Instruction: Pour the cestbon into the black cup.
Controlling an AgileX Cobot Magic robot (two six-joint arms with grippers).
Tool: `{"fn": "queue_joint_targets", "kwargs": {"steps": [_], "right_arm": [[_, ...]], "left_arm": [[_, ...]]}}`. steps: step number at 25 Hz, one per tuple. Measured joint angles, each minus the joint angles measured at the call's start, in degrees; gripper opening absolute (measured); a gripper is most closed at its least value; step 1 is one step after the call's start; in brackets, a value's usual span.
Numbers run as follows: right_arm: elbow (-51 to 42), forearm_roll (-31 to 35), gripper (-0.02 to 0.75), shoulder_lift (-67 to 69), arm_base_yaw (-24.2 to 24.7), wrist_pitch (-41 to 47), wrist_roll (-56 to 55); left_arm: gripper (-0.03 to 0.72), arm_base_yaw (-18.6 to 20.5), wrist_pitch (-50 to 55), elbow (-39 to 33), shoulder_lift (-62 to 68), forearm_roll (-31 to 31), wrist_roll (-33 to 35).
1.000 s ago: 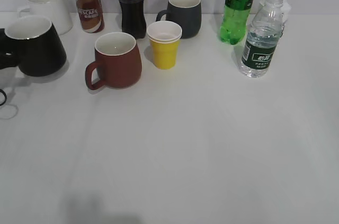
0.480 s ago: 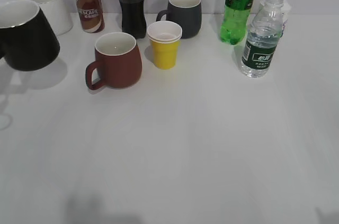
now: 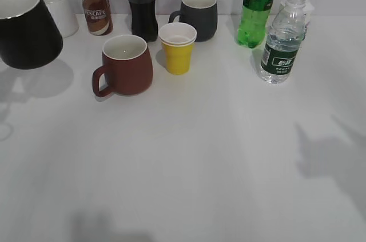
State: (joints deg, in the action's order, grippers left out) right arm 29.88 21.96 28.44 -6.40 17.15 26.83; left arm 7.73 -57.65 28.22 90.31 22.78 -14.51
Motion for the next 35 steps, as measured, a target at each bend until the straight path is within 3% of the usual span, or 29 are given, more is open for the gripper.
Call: {"fn": "queue_joint_targets", "kwargs": {"steps": [8,10,14,17,26,30,35], "right_arm": [[-2.21,0.93,0.579,32.86,-0.75,-30.11,-1.47],[-1.93,-4.12,0.579,41.31,-1.58,-35.18,-9.21],[-1.82,-21.96,0.579,54.53,-2.39,-50.62,-29.29],[-1.42,-27.55,0.579,63.55,-2.49,-60.43,-33.13],[1.53,-32.44,0.584,80.18,-2.69,-74.29,-34.22],[4.17,-30.79,0.587,83.59,-2.69,-75.18,-34.44],[8.39,-33.75,0.589,85.35,-2.74,-75.49,-36.08]], "left_arm": [[0.046,-1.77,0.30,0.00,-0.06,3.24,-1.84],[0.046,-2.33,0.34,0.00,-0.06,3.37,-1.96],[0.046,-2.82,0.41,0.00,-0.57,3.81,-2.12],[0.046,-2.84,0.63,0.00,-1.32,4.38,-2.19],[0.046,-2.84,1.08,0.00,-3.03,6.11,-2.26],[0.046,-2.84,1.20,0.00,-3.03,7.31,-2.26],[0.046,-2.84,1.20,0.00,-3.03,8.46,-2.26]]}}
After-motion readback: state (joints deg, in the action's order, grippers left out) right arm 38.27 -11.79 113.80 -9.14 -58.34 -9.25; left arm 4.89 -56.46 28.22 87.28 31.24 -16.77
